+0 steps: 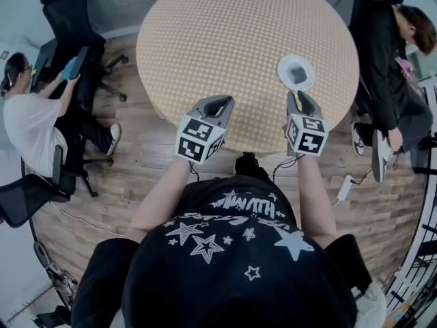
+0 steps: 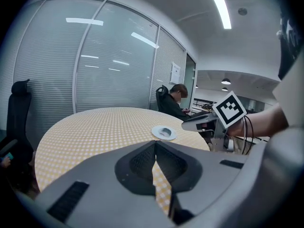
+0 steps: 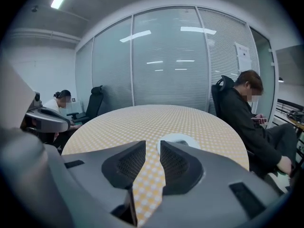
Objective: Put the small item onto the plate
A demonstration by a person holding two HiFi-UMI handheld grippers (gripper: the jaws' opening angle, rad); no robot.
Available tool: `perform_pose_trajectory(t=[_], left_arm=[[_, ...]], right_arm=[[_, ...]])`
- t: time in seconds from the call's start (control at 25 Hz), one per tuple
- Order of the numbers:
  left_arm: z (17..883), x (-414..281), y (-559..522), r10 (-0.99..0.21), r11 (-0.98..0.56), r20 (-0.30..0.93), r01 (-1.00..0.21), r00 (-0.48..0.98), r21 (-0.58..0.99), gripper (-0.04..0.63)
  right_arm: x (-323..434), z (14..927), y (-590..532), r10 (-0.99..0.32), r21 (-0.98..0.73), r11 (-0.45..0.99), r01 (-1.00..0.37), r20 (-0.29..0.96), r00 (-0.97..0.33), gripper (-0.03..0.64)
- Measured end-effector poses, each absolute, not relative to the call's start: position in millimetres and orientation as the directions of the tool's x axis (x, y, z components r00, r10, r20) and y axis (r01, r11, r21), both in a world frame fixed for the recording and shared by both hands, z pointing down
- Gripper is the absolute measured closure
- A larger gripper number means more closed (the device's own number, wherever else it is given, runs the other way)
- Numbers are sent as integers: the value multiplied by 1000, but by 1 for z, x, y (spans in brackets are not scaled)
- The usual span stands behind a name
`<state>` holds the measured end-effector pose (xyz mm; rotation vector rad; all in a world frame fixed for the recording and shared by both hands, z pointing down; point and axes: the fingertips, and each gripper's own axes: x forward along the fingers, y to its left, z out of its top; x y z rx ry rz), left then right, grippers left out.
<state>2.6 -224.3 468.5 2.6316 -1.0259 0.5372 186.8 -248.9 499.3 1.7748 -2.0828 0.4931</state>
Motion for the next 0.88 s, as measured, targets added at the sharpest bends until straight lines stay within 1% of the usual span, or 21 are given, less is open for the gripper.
perform_pose_trajectory(t=[0.4, 0.68, 0.88], left_arm=[[467, -41, -164, -558, -747, 420, -654, 716, 123, 588], [458, -49, -130, -506, -798, 398, -590, 766, 122, 588], [451, -43, -105, -459, -836, 385, -536, 801, 117, 588]], right_arm=[[141, 495, -170, -867, -40, 107, -993, 485, -113, 538], [123, 482, -112, -885, -64, 32, -997, 461, -58, 561], [122, 467, -70, -913, -109, -11, -994, 407, -34, 565]])
